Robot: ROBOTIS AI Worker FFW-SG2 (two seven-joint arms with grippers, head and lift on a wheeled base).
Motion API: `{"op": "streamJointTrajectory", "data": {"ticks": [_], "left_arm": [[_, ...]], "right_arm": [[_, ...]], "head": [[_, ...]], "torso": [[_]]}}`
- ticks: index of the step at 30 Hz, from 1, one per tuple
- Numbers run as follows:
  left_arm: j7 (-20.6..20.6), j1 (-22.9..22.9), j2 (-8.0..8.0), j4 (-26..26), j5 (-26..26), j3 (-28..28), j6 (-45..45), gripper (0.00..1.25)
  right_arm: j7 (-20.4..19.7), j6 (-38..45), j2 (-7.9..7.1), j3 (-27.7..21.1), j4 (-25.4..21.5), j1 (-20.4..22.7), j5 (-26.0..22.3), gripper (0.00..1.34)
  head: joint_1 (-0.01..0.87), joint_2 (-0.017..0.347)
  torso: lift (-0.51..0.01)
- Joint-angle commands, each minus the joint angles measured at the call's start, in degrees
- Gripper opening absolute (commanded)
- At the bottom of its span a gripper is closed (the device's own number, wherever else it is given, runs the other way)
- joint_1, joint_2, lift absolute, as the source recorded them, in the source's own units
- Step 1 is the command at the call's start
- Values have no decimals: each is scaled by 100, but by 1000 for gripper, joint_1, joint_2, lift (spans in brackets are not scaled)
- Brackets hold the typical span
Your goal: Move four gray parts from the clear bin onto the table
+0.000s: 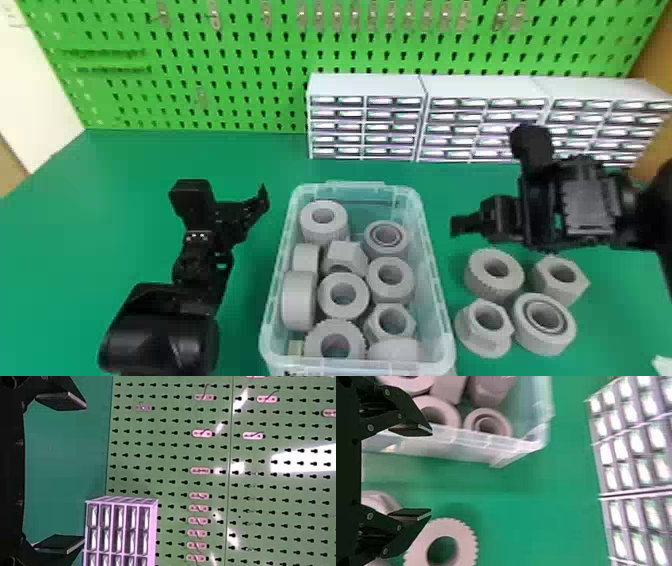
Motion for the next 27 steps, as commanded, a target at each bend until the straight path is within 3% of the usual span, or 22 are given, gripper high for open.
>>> {"op": "streamJointTrajectory", "data": {"ticks": [1,5,11,12,13,16,19,27], "left_arm": [[4,0,0,6,0,-12,0,1146],[4,0,0,6,0,-21,0,1146],[4,0,0,6,0,-30,0,1146],[4,0,0,6,0,-30,0,1146],[4,0,0,6,0,-30,0,1146],[4,17,0,6,18,-30,0,1146],[4,26,0,6,18,-30,0,1146],[4,44,-9,6,27,-30,0,1146]], "right_arm": [[16,-296,24,-112,-311,24,-99,799],[315,-692,42,-138,-513,103,-81,799],[1133,-1052,68,-164,-785,182,428,799],[1440,-1149,68,-155,-838,208,666,799],[2038,-1342,60,-129,-891,252,1140,799],[3005,-1922,86,-68,-970,402,1870,799],[3567,-2168,147,-76,-1014,463,2371,799],[4314,-2836,191,-50,-1225,639,3197,799]], "head": [[693,72],[693,72],[693,72],[693,72],[693,72],[693,72],[693,72],[693,72]], "torso": [[-52],[-52],[-52],[-52],[-52],[-52],[-52],[-52]]}}
